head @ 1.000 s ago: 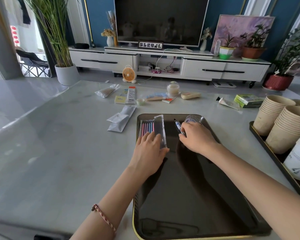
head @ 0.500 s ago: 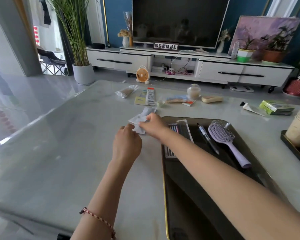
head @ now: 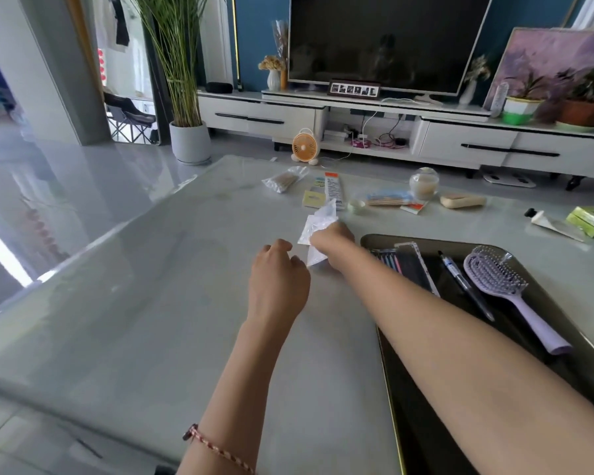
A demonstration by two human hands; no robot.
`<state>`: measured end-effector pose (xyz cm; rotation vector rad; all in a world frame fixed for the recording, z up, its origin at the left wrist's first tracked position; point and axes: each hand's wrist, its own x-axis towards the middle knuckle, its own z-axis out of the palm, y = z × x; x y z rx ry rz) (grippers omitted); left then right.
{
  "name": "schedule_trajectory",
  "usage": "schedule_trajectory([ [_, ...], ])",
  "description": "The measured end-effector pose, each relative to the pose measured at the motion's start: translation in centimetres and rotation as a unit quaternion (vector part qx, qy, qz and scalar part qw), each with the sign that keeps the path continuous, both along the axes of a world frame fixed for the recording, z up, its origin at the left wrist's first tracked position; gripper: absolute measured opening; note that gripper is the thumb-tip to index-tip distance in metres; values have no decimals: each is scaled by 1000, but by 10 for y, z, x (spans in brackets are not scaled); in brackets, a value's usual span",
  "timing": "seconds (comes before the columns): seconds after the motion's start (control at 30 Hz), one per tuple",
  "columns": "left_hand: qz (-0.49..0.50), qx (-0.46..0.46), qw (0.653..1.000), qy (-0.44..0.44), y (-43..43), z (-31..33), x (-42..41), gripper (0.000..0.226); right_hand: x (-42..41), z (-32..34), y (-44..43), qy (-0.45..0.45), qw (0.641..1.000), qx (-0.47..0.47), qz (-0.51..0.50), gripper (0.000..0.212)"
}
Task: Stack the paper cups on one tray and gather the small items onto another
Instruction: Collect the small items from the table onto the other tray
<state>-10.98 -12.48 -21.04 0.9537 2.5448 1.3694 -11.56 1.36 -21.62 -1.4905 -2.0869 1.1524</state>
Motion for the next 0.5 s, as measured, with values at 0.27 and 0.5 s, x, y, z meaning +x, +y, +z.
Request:
schedule_trajectory([
  [0.27,-41,71,987,-140,8,9,32,59,115,40,-27,145,971,-124,144,31],
  [0.5,-184,107,965,-154,23,10,110,24,239,52,-30,148,977,-113,101,26],
])
